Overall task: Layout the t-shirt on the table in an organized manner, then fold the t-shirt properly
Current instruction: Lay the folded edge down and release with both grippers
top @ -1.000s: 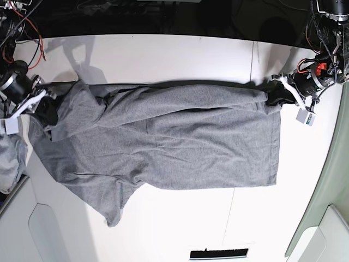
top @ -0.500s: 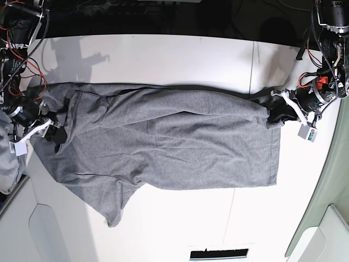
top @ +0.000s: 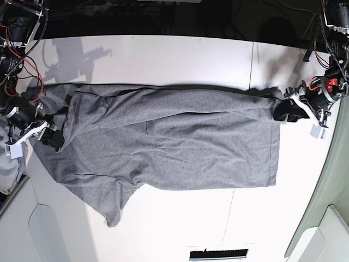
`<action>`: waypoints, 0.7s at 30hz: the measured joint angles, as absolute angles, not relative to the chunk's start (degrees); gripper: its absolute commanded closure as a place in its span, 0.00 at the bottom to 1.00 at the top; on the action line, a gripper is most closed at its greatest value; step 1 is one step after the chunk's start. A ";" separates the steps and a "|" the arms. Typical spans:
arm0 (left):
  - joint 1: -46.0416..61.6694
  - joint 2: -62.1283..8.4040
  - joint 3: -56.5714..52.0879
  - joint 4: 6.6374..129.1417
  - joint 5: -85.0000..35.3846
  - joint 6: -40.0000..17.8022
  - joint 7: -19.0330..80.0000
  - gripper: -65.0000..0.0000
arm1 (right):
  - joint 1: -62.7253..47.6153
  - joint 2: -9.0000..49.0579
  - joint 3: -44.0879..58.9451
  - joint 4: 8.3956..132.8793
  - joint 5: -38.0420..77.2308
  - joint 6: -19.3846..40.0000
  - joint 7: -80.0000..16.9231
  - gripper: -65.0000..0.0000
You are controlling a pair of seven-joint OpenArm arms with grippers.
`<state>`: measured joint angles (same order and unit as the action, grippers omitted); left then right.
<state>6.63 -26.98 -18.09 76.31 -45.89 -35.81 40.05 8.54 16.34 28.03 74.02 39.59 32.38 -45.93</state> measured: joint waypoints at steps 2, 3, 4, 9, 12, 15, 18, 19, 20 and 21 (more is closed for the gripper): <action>6.61 -27.03 -20.82 76.31 -46.13 -35.79 40.10 0.51 | 8.54 16.32 29.04 74.02 39.57 32.40 -47.16 0.72; 6.66 -27.16 -21.50 76.31 -46.06 -35.77 40.40 0.51 | 8.56 16.32 30.04 74.02 39.59 32.40 -47.35 0.72; 6.66 -27.33 -21.61 76.27 -46.11 -35.75 41.54 0.51 | 8.58 16.34 31.22 74.02 39.59 32.40 -47.42 0.72; 6.81 -27.16 -21.34 75.02 -47.90 -35.77 42.65 0.51 | 8.56 16.49 38.70 74.04 39.11 32.38 -47.83 0.72; 7.22 -27.14 -21.34 74.11 -49.54 -35.77 42.65 0.50 | 6.94 18.50 41.01 74.06 38.44 32.38 -47.66 0.63; 7.29 -26.61 -21.37 73.49 -50.26 -35.79 42.63 0.38 | 2.83 20.78 41.25 74.26 37.63 32.18 -46.28 0.44; 7.29 -25.30 -21.37 73.10 -50.48 -35.81 42.13 0.37 | -0.73 21.23 41.36 74.13 35.14 31.70 -44.07 0.43; 7.29 -24.84 -21.34 72.71 -50.52 -35.81 42.06 0.37 | -1.61 21.08 41.34 73.89 35.33 31.64 -43.07 0.43; 7.29 -24.51 -21.34 72.20 -50.39 -35.81 41.93 0.37 | -2.11 20.88 41.32 73.47 35.35 31.59 -42.22 0.43; 7.29 -24.08 -21.34 71.64 -49.71 -35.79 40.99 0.37 | -2.35 20.73 41.21 72.66 35.53 31.59 -41.67 0.43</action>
